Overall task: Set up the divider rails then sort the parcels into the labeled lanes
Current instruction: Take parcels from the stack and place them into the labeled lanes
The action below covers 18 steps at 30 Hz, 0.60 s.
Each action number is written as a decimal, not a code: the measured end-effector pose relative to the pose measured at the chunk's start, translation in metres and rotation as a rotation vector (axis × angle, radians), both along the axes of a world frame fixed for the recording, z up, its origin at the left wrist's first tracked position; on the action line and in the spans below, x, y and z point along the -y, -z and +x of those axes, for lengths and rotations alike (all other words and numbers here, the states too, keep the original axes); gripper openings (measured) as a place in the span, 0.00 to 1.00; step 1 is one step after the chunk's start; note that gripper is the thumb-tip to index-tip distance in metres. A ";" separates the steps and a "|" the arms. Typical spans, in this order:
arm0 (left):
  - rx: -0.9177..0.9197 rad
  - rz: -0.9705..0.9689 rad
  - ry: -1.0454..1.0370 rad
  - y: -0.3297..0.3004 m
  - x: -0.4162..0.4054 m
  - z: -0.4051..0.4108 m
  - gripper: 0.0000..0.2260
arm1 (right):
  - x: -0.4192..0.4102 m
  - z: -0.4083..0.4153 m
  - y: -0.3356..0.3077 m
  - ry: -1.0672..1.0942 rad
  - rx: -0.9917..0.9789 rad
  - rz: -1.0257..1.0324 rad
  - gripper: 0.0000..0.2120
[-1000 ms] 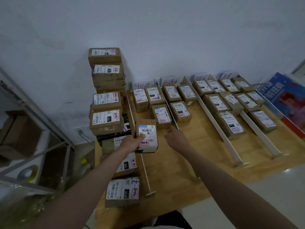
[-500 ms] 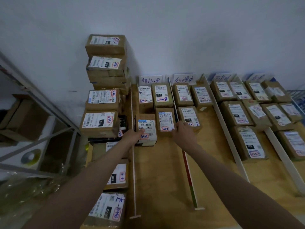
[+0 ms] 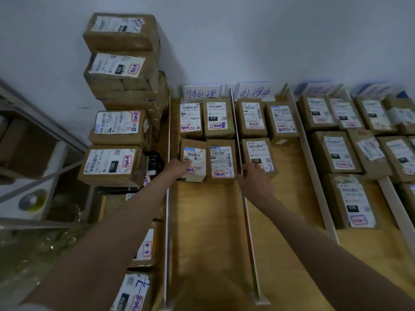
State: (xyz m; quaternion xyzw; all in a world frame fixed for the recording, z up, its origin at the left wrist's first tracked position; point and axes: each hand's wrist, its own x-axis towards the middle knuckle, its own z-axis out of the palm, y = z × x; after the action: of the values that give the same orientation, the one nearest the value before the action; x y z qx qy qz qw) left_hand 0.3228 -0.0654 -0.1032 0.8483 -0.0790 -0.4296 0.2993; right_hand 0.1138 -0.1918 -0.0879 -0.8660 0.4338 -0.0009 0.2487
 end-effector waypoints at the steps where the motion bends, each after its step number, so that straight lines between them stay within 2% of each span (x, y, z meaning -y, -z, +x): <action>1: 0.005 0.003 0.005 0.004 0.002 0.001 0.20 | 0.000 -0.002 0.003 -0.010 -0.002 0.004 0.14; 5: 0.042 0.013 0.041 0.015 0.000 0.004 0.22 | 0.002 -0.008 0.010 -0.034 -0.001 0.010 0.14; 8: 0.100 -0.018 0.088 0.022 -0.009 0.006 0.19 | 0.005 -0.007 0.010 -0.032 0.009 0.027 0.14; 14: 0.469 0.020 0.336 0.024 -0.044 -0.029 0.28 | -0.001 0.005 0.010 -0.046 0.048 0.035 0.13; 18: 0.589 0.072 0.465 0.030 -0.056 -0.048 0.32 | -0.009 0.012 0.008 -0.072 0.012 0.008 0.17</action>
State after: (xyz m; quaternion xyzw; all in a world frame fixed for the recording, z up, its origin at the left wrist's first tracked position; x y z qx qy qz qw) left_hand 0.2747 -0.0095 -0.1328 0.9049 -0.3370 -0.2264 0.1281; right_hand 0.1253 -0.1832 -0.0955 -0.8800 0.4009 0.0044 0.2547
